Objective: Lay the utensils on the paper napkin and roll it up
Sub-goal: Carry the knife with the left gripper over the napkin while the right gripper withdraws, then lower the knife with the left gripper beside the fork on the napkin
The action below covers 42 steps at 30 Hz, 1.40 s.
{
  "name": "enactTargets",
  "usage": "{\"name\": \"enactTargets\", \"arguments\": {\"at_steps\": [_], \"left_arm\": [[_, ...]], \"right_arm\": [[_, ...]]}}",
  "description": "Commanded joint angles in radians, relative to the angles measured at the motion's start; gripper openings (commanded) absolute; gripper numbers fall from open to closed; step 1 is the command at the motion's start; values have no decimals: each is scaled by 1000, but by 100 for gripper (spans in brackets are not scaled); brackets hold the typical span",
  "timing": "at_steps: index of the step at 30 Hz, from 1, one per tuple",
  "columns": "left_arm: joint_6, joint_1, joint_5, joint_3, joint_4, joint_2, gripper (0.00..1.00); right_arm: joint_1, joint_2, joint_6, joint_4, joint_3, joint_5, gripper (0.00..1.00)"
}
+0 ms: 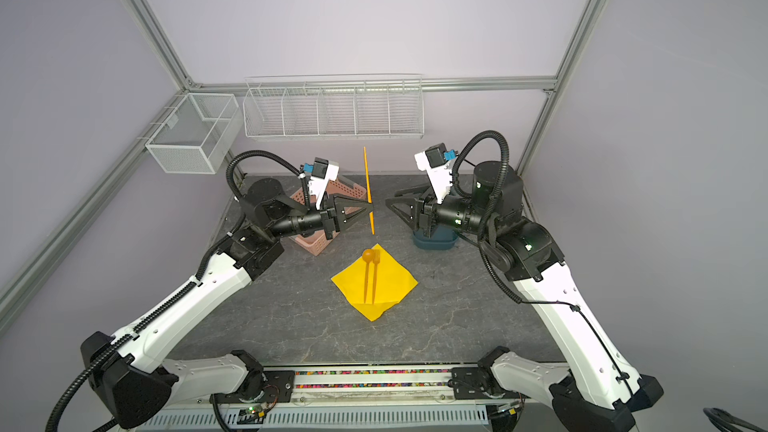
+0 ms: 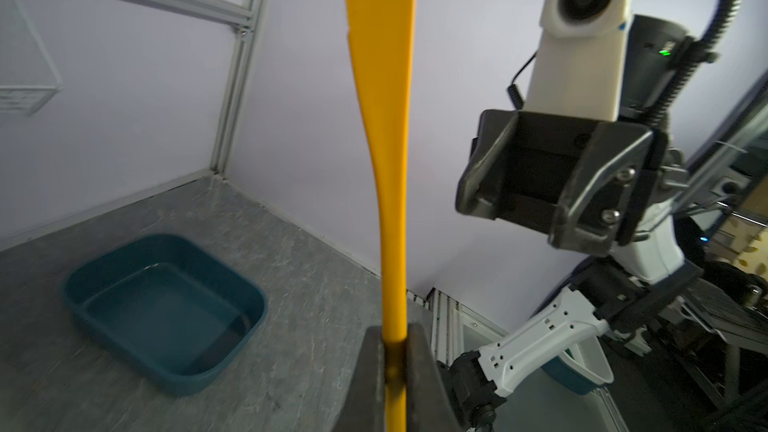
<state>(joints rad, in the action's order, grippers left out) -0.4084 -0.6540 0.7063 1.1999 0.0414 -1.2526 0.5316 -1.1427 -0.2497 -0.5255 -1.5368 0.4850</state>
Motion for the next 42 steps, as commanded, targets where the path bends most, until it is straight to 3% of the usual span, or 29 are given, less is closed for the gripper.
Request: {"name": "enactTargets", "arguments": {"at_steps": [1,4,10,15,19,30,35,42], "left_arm": [[52,-26,-214,12,-173,19,0],[17,-50,-316,-23,-209,19,0],[-102,-66,-402,-99,-219,-1,0],[-159,-112,-526,-83,-330,-41,0],[-198,-124,-535,-37,-414,-114,0],[-364,-204,-716,80,-601,-346,0],[-385,-228,-713,213,-761,-484,0],[-401,-260,-700,265,-801,-590,0]], "right_arm": [[-46,-13,1,-94,23,-163,42],[-106,-23,-24,-120,45,-186,42],[-173,-52,-13,-213,60,-303,41],[-240,-42,5,-184,112,-244,42],[-279,-44,6,-176,134,-215,42],[-320,-46,42,-180,174,-169,42],[-356,-42,54,-176,186,-156,42],[-360,-36,60,-166,193,-134,42]]}}
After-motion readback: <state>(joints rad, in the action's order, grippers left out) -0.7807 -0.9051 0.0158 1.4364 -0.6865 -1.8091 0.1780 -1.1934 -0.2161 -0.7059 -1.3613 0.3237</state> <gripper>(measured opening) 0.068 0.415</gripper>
